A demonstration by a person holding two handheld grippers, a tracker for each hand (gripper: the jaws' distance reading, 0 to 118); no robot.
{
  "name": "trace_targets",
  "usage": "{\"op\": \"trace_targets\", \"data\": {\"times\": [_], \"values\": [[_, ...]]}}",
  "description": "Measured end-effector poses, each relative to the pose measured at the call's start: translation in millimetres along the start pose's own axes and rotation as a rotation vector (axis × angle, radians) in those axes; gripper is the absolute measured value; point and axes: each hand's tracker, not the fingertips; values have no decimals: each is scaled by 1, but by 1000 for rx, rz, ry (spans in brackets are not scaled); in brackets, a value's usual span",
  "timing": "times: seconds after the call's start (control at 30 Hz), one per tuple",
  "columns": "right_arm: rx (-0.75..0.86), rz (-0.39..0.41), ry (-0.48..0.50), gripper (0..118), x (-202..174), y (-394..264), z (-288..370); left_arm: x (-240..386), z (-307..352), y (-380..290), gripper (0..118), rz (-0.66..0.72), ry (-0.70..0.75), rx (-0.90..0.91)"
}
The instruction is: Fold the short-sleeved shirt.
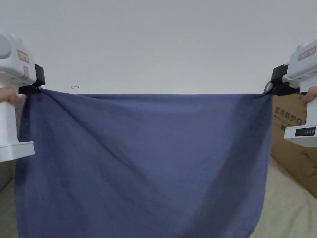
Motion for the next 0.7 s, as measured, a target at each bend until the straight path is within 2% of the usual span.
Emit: {"op": "trace_targets", "data": {"times": [0.07,0.17,0.2,0.27,0.37,0.47,0.6,0.7], "values": [[16,0,25,2,-13,19,-9,2,-12,16,3,-42,59,18],[37,13,37,2,-35,50,-16,-4,-29,43,3,-33,60,33],[52,22,42,2,-41,60,-17,-7,-31,53,3,21,49,51],[99,22,50,2,-52,77,-13,-10,-33,70,3,37,35,98],[143,37,78,2,-66,95,-5,-6,-34,89,3,-5,71,152],[193,86,63,2,-82,94,6,-7,-35,101,3,4,55,182],[178,66,62,2,-78,90,-5,-2,-59,103,3,-22,57,171],[160,66,41,2,-69,75,-25,0,-82,80,3,-29,40,164]]}}
